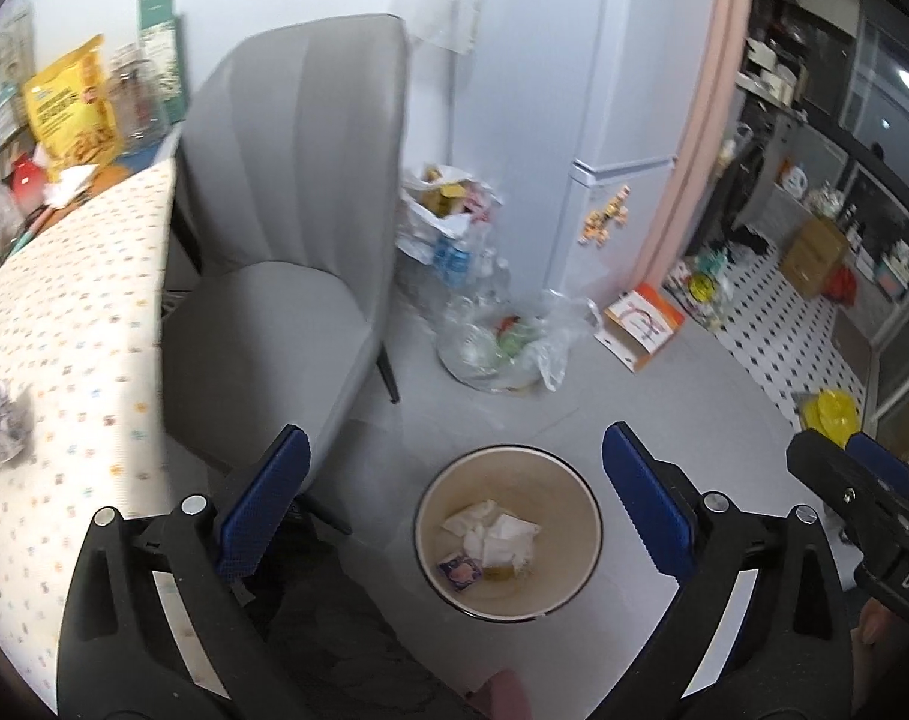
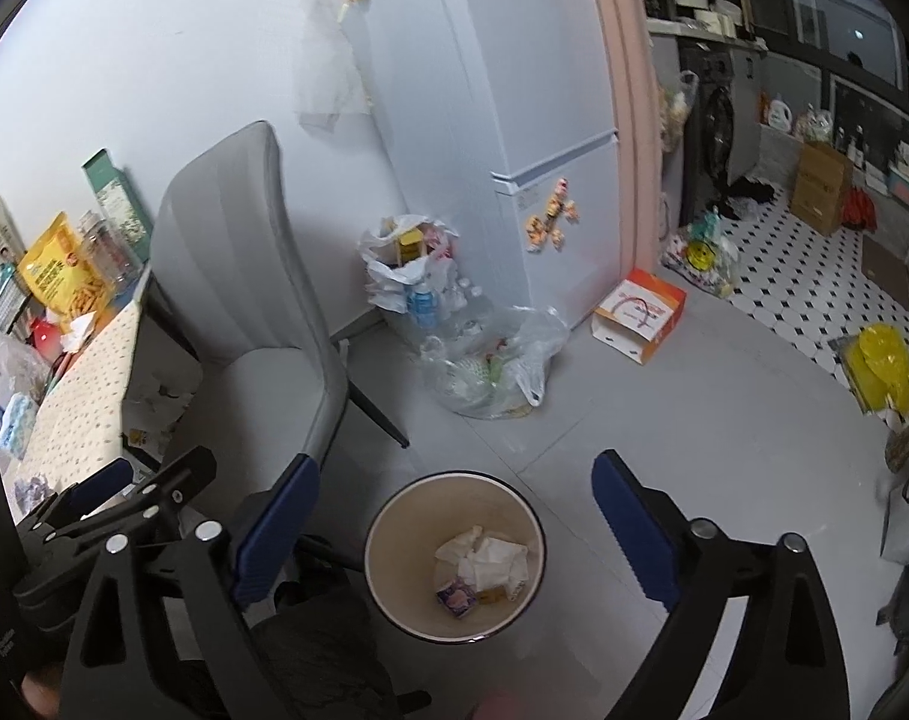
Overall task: Collect trash
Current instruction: 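Move both open tools back over the table toward the red wrappers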
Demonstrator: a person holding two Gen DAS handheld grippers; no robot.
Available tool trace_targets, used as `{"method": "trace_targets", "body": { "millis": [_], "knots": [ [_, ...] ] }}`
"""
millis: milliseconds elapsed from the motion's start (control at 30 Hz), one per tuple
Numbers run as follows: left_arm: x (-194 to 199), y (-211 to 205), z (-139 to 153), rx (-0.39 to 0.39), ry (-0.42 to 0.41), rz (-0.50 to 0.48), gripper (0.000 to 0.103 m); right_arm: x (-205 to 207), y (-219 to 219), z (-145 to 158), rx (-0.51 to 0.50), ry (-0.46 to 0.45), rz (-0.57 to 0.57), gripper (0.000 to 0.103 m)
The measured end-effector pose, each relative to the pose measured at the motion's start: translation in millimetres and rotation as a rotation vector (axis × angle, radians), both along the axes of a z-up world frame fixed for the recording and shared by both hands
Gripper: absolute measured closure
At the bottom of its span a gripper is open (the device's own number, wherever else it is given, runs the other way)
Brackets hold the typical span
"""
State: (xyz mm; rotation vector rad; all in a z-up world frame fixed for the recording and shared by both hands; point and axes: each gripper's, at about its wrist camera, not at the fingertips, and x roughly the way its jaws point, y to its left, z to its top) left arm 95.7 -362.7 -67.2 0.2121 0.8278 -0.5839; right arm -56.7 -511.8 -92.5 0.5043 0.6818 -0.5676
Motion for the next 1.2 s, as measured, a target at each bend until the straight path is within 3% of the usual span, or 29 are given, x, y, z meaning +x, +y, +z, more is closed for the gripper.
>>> {"method": "trace_targets", "body": {
  "millis": [333,800,1200],
  "knots": [
    [16,82,26,-0.048,-0.063,0.137,0.006,34,60,22,-0.047,-0.021,0.13,0.008],
    [38,204,40,-0.142,-0.07,0.327,0.006,80,162,54,-0.153,-0.026,0.297,0.008],
    [51,308,45,-0.178,-0.085,0.515,0.006,120,249,68,-0.181,-0.04,0.469,0.008]
  ]
}}
